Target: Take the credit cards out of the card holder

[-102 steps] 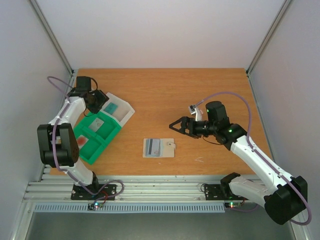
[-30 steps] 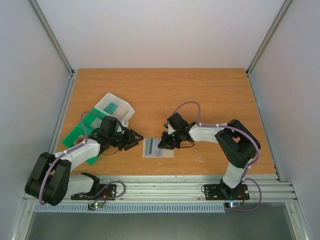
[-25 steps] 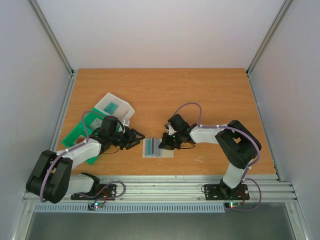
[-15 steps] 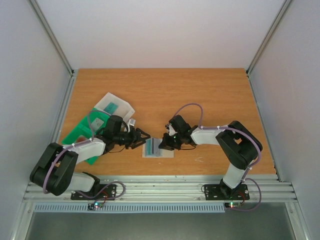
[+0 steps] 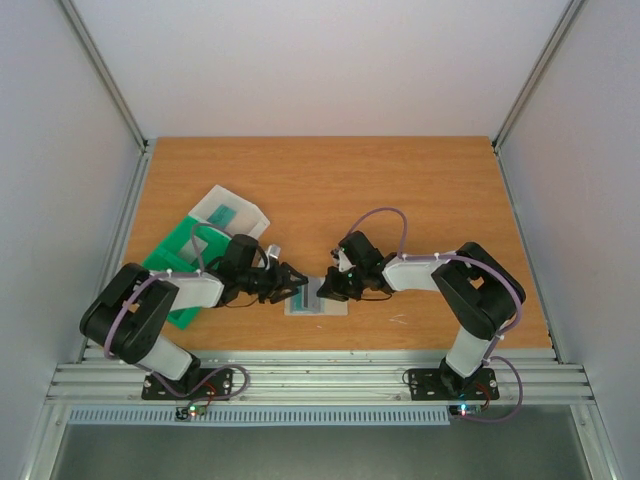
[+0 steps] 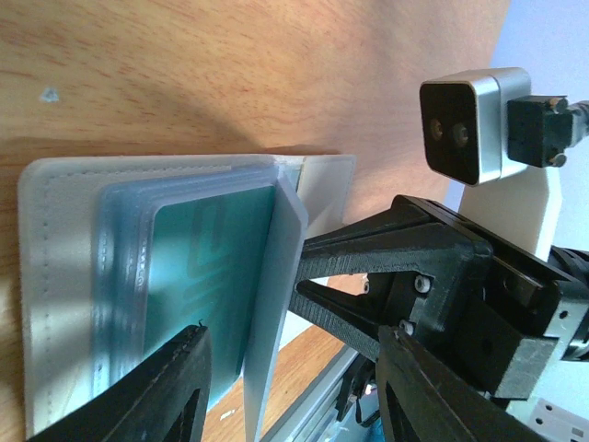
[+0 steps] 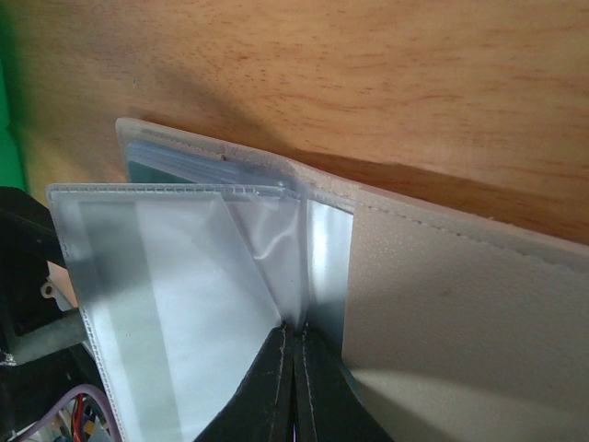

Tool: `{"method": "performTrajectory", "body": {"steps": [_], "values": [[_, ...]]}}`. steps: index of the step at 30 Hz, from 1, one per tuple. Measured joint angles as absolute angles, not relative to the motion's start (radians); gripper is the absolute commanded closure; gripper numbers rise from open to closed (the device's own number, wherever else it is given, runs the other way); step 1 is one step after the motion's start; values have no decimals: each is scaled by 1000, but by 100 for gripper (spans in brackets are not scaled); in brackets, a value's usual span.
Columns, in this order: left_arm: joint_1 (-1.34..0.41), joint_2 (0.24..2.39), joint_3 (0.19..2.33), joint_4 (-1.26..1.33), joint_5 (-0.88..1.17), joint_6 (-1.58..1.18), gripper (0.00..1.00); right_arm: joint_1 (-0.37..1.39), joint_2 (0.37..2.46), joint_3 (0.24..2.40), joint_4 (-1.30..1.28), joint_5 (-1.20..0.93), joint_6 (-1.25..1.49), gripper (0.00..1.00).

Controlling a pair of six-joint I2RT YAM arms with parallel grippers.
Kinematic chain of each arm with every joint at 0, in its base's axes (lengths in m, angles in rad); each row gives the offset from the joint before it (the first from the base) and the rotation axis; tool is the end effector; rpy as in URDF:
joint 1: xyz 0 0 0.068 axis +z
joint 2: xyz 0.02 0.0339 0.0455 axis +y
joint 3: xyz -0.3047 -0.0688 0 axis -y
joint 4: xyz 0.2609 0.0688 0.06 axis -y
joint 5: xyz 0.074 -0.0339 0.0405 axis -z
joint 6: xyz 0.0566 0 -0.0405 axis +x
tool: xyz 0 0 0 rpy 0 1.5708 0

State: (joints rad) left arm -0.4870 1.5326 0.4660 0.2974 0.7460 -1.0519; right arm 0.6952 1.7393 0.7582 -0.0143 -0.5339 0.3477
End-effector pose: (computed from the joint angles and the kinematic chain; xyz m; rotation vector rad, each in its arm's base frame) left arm 0.2206 -0.1603 0.1381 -0.3163 2.6650 -1.5247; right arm 0.2371 0.2353 0.1275 -0.6861 2.6374 1.0445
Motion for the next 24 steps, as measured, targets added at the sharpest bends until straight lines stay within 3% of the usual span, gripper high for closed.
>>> {"method": "performTrajectory", "body": {"steps": [24], "values": [[-631, 1617, 513, 491, 736, -1219, 50, 693, 1593, 614, 82, -408, 393, 80]]}}
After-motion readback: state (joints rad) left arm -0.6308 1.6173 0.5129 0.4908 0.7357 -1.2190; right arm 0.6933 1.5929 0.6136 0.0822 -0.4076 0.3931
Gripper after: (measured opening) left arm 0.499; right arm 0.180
